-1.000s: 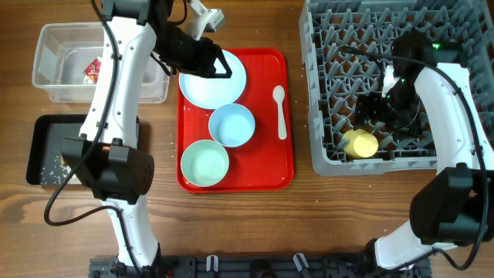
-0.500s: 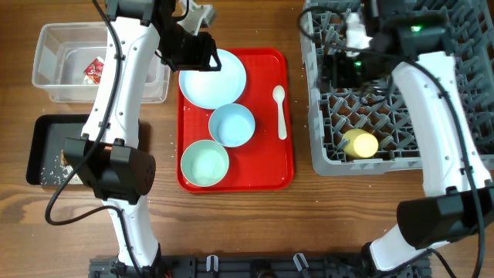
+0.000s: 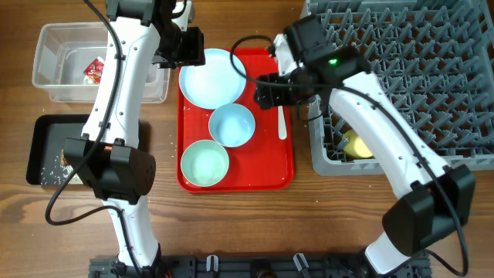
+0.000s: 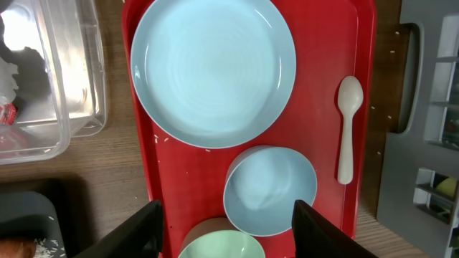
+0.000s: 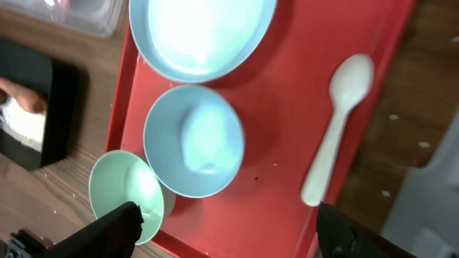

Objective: Sort waste into correct bins and load items into the dishwasher rack
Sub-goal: 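Reach the right gripper to the blue bowl and grasp its rim, then carry the blue bowl into the rack and release it, then reach the right gripper to the green bowl and grasp its rim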

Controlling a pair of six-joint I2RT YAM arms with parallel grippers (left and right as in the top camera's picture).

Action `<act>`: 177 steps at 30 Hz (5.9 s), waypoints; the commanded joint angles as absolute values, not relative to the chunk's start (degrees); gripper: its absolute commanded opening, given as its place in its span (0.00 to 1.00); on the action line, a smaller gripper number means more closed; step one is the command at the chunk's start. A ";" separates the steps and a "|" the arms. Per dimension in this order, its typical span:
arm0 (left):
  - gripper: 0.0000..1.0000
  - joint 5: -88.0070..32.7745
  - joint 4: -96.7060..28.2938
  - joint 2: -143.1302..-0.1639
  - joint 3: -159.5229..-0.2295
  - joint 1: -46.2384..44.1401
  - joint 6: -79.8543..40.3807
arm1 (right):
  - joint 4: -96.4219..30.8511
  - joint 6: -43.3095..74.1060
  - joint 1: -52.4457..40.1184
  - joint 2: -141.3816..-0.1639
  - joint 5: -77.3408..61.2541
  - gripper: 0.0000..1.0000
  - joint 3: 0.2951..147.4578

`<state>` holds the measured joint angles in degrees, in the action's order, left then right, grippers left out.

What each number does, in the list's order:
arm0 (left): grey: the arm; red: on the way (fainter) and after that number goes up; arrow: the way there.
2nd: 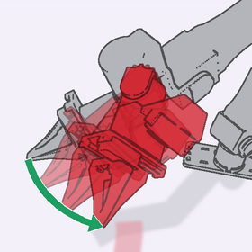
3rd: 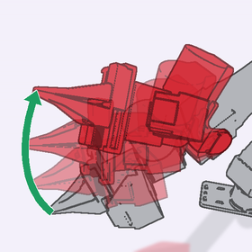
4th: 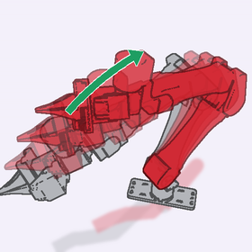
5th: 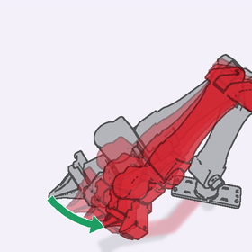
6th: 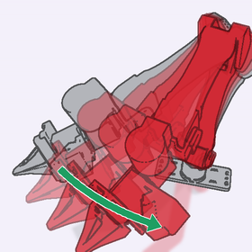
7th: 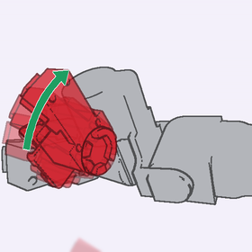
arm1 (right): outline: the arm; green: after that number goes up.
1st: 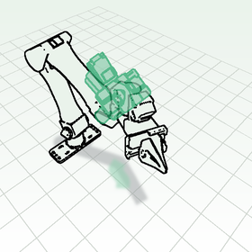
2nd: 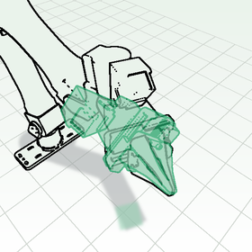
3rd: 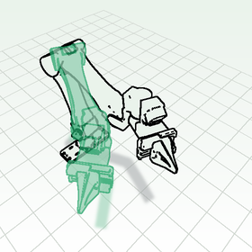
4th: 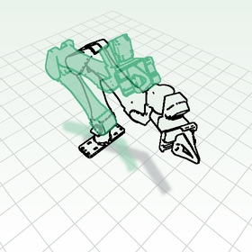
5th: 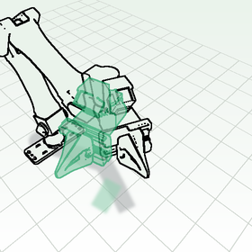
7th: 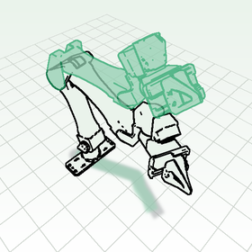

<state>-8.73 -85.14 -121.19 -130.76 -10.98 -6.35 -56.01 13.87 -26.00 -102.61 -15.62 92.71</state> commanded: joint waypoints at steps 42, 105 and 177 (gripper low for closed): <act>1.00 -7.33 -76.53 -121.93 -130.39 -9.74 -8.10 | -50.00 25.74 -30.52 -122.80 -16.84 0.04 91.37; 1.00 -7.38 -75.20 -121.93 -130.39 -8.40 -7.99 | -7.49 -37.32 -17.78 -121.69 61.87 0.05 91.74; 1.00 -7.38 -75.20 -121.93 -130.39 -8.40 -7.99 | -30.37 34.17 -48.21 -102.76 -15.35 0.74 67.92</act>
<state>-7.70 -75.35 -121.19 -130.72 -8.51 -7.64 -30.76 31.66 -47.92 -101.01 -17.72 67.83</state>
